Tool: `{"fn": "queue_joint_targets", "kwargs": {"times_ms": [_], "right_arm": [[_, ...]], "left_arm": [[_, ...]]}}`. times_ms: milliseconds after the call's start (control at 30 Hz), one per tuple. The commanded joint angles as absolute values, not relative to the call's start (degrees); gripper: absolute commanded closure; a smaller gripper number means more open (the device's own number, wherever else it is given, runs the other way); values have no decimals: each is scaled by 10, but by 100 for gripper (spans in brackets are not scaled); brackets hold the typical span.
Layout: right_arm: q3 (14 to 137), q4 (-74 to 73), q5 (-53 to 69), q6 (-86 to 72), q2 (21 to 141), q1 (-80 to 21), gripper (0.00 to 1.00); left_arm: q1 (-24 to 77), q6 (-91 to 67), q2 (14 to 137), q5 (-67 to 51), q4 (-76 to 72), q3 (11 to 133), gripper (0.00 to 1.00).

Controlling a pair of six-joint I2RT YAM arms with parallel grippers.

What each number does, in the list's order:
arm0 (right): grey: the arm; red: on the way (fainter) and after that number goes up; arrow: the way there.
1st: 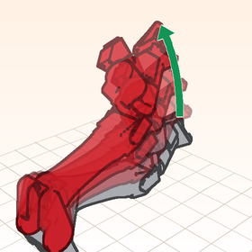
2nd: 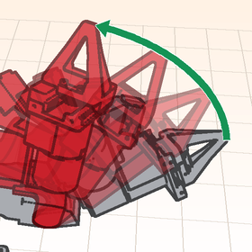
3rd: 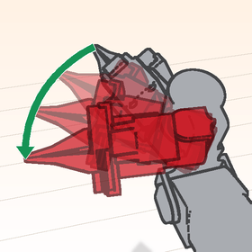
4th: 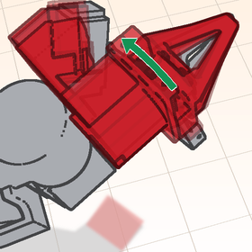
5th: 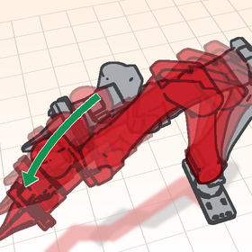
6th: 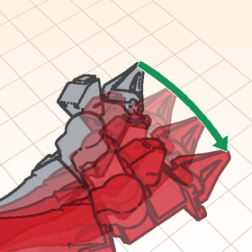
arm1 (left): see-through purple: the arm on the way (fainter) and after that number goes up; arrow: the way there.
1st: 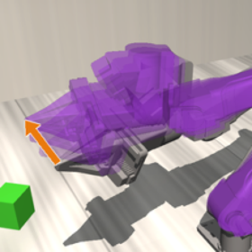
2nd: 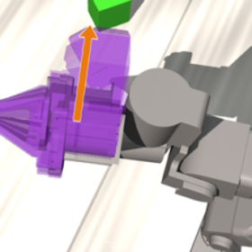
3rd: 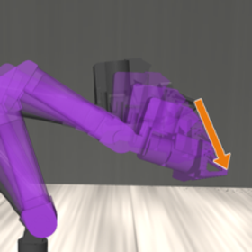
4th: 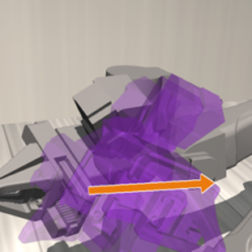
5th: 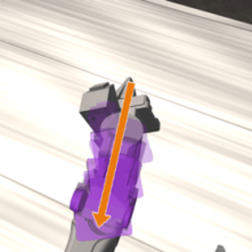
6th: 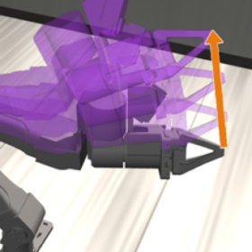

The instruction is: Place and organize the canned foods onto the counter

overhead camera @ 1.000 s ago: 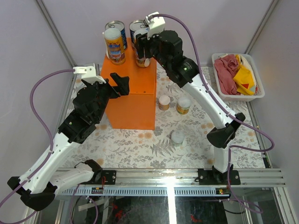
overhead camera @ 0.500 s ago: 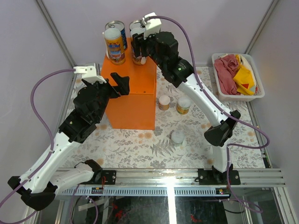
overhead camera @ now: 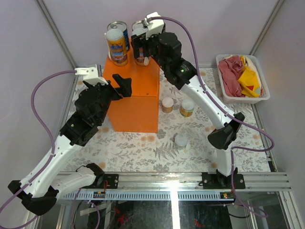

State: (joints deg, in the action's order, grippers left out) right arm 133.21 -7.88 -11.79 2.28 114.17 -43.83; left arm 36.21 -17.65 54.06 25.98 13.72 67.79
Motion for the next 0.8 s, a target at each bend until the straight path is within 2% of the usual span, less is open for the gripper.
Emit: {"fn": "queue_joint_targets", "kwargs": {"times_ms": [0,500,667,767], "right_arm": [[1342,-22,-113,27,1108,-446,7],[1254,0,-141,30,1024,-448,4],[1153,27,-177,21,928,-452,5],[1072,29,-243,17,868,-451,6]], "left_arm": [[357,-165,536,271,113,682,0],[357,-165,534,273,119,693,0],[357,-166,530,273,124,696,0],[357,-169,525,273,125,691,0]]}}
